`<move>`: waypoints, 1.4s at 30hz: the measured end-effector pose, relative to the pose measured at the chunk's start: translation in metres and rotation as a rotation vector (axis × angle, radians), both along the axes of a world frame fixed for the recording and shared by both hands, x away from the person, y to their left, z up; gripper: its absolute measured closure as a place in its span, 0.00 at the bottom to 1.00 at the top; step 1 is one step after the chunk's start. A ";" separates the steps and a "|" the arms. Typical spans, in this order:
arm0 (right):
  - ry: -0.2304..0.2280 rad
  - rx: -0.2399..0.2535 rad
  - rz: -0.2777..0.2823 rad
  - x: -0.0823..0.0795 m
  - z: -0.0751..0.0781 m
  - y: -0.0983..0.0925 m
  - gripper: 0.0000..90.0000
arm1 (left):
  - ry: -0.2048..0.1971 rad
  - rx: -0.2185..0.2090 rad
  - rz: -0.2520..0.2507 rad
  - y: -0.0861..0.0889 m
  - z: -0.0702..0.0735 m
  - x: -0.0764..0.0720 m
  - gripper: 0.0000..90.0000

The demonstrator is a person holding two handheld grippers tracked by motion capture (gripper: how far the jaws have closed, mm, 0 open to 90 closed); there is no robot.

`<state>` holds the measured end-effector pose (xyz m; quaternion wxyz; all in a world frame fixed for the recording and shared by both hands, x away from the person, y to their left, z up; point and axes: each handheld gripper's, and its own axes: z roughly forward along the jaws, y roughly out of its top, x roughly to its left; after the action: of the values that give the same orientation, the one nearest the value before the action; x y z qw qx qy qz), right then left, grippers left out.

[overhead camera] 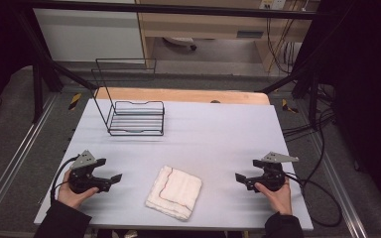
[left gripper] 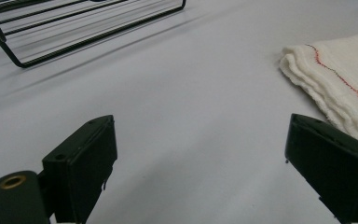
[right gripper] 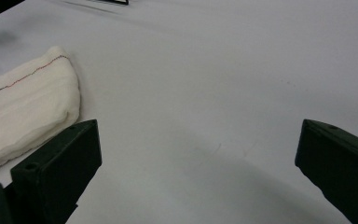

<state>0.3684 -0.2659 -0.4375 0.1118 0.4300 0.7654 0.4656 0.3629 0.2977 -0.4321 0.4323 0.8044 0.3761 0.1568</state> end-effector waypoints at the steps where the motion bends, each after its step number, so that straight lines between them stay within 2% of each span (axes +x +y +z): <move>1: 0.000 0.000 0.000 0.000 0.000 0.000 0.01 | 0.000 0.000 0.000 0.000 0.000 0.000 0.10; 9: 0.001 -0.007 0.000 0.000 0.000 0.000 0.01 | 0.003 -0.010 0.002 -0.002 0.001 0.001 0.10; 22: 0.000 -0.007 0.004 0.000 0.000 0.000 0.01 | 0.001 -0.002 -0.014 -0.010 0.001 0.000 0.10; 30: -0.003 -0.006 0.003 -0.001 0.000 0.000 0.01 | 0.006 0.016 -0.032 -0.020 -0.001 0.000 0.11; 42: 0.002 -0.013 0.004 0.000 -0.001 0.001 0.01 | 0.019 0.020 -0.031 -0.035 0.002 0.002 0.11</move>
<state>0.3682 -0.2646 -0.4381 0.1129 0.4284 0.7694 0.4602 0.3646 0.2624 -0.4302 0.4229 0.8158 0.3664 0.1461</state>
